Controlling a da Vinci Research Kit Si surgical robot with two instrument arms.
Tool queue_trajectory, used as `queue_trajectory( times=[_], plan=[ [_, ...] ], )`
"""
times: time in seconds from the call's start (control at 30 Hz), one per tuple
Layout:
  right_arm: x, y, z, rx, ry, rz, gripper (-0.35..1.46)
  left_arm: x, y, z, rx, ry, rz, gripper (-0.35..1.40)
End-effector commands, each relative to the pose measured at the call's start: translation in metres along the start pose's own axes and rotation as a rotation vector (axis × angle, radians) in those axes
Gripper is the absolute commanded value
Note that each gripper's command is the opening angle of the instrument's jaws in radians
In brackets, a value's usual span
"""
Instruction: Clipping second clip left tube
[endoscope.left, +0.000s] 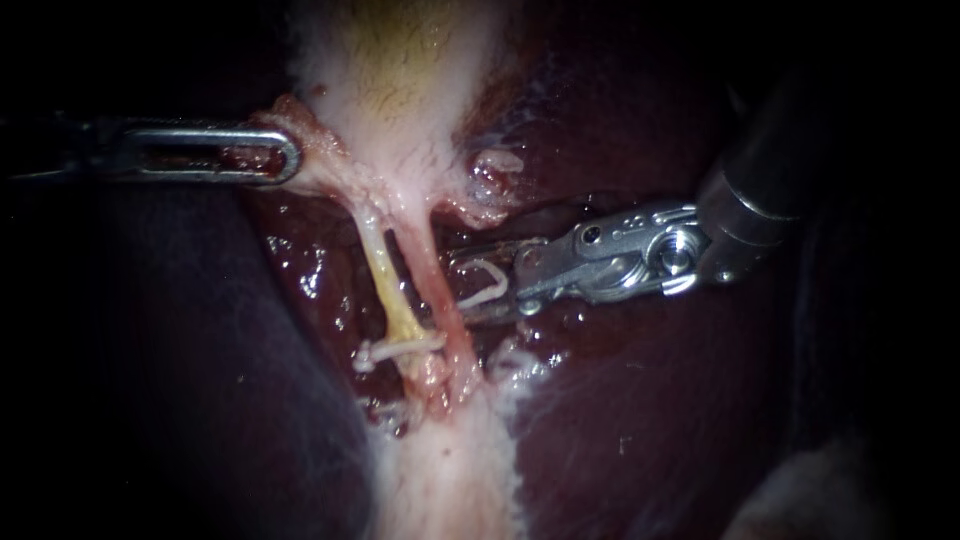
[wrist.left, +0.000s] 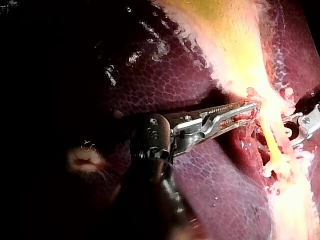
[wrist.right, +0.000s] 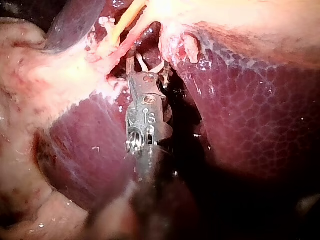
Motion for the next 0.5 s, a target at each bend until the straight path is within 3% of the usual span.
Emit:
queue_trajectory(
  times=[0.03,0.5],
  plan=[
    [0.0000,0.0000,0.0000,0.000,0.000,-0.001,0.39,0.0000,0.0000,0.0000,0.000,0.000,0.000,-0.35],
    [0.0004,0.0001,-0.0011,0.004,0.001,0.003,0.40,0.0000,0.0001,-0.0001,0.000,0.000,0.000,-0.35]
  ],
)
